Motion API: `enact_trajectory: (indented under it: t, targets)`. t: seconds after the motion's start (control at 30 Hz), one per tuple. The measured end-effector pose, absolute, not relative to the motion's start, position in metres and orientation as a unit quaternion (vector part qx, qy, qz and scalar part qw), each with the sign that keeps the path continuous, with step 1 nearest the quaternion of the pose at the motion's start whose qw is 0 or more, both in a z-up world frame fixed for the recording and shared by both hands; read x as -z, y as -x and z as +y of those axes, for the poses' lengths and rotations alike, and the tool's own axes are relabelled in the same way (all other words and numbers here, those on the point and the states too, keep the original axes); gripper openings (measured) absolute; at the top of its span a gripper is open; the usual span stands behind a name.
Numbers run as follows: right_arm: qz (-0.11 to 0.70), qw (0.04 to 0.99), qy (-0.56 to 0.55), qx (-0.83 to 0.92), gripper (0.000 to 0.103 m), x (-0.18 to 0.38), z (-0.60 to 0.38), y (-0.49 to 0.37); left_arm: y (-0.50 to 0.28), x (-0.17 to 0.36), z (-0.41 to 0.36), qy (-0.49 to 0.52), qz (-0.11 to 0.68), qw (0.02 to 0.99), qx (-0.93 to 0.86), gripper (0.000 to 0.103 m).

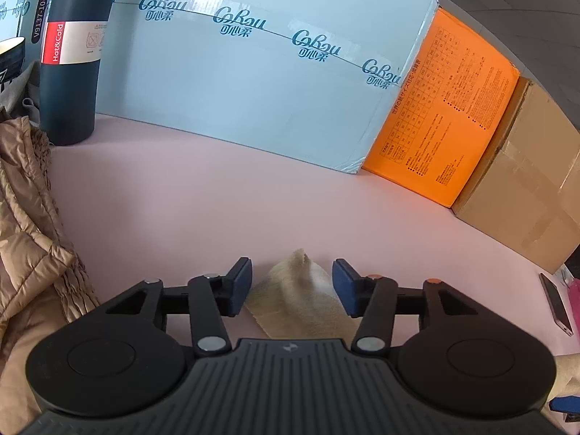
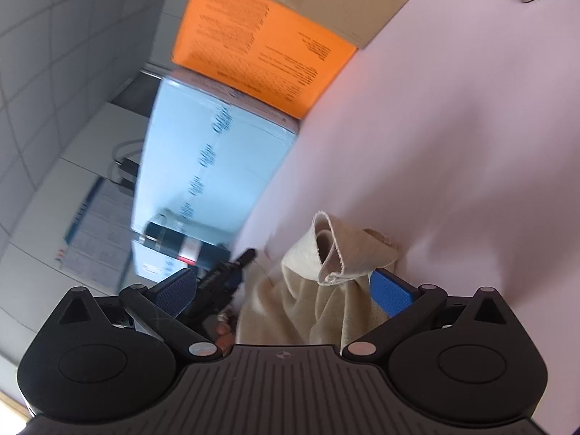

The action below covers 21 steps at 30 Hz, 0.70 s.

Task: Fold clothes

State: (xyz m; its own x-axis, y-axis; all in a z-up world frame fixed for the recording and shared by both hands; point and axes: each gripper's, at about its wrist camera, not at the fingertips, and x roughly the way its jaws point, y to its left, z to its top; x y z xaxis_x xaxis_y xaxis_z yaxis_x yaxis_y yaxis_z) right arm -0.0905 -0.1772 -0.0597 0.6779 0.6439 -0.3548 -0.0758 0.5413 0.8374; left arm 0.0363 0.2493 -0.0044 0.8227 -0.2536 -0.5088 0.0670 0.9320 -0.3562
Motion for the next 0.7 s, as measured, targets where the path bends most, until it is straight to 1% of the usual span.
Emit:
enact_trajectory:
  t: [0.07, 0.13, 0.17, 0.2, 0.23, 0.27, 0.3, 0.33, 0.4, 0.5, 0.6, 0.63, 0.7]
  targets:
    - [0.328, 0.838, -0.386, -0.202, 0.101, 0.058, -0.167, 0.081, -0.036, 0.005, 0.25, 0.166, 0.285, 0.94, 0.086, 0.052]
    - [0.321, 0.858, -0.354, -0.191, 0.096, 0.061, -0.163, 0.069, -0.035, 0.005, 0.251, 0.17, 0.284, 0.94, 0.087, 0.052]
    - [0.322, 0.864, -0.338, -0.188, 0.082, 0.064, -0.162, 0.062, -0.035, 0.005, 0.251, 0.172, 0.284, 0.939, 0.087, 0.052]
    - [0.325, 0.871, -0.319, -0.183, 0.053, 0.066, -0.161, 0.056, -0.035, 0.005, 0.252, 0.175, 0.283, 0.939, 0.086, 0.05]
    - [0.328, 0.879, -0.298, -0.177, 0.038, 0.067, -0.16, 0.052, -0.034, 0.006, 0.253, 0.178, 0.282, 0.939, 0.085, 0.046]
    - [0.331, 0.887, -0.27, -0.175, 0.018, 0.068, -0.158, 0.048, -0.034, 0.006, 0.255, 0.184, 0.282, 0.938, 0.085, 0.042]
    - [0.33, 0.894, -0.244, -0.178, 0.014, 0.069, -0.156, 0.045, -0.034, 0.007, 0.256, 0.189, 0.281, 0.937, 0.085, 0.03]
    - [0.322, 0.902, -0.226, -0.175, 0.014, 0.068, -0.156, 0.045, -0.033, 0.007, 0.258, 0.195, 0.279, 0.936, 0.086, 0.021]
    - [0.296, 0.921, -0.19, -0.169, 0.008, 0.062, -0.157, 0.048, -0.03, 0.006, 0.261, 0.212, 0.266, 0.935, 0.098, 0.015]
    - [0.209, 0.95, -0.148, -0.181, 0.007, 0.036, -0.161, 0.068, -0.018, -0.006, 0.265, 0.226, 0.22, 0.94, 0.126, 0.012]
    - [0.13, 0.964, -0.108, -0.205, 0.007, 0.005, -0.164, 0.093, -0.001, -0.027, 0.267, 0.24, 0.16, 0.941, 0.176, 0.012]
    - [0.112, 0.966, -0.091, -0.213, 0.007, -0.005, -0.165, 0.102, 0.003, -0.034, 0.266, 0.237, 0.149, 0.942, 0.187, 0.012]
    - [0.091, 0.969, -0.06, -0.223, 0.007, -0.019, -0.167, 0.115, 0.008, -0.044, 0.262, 0.218, 0.153, 0.944, 0.197, 0.012]
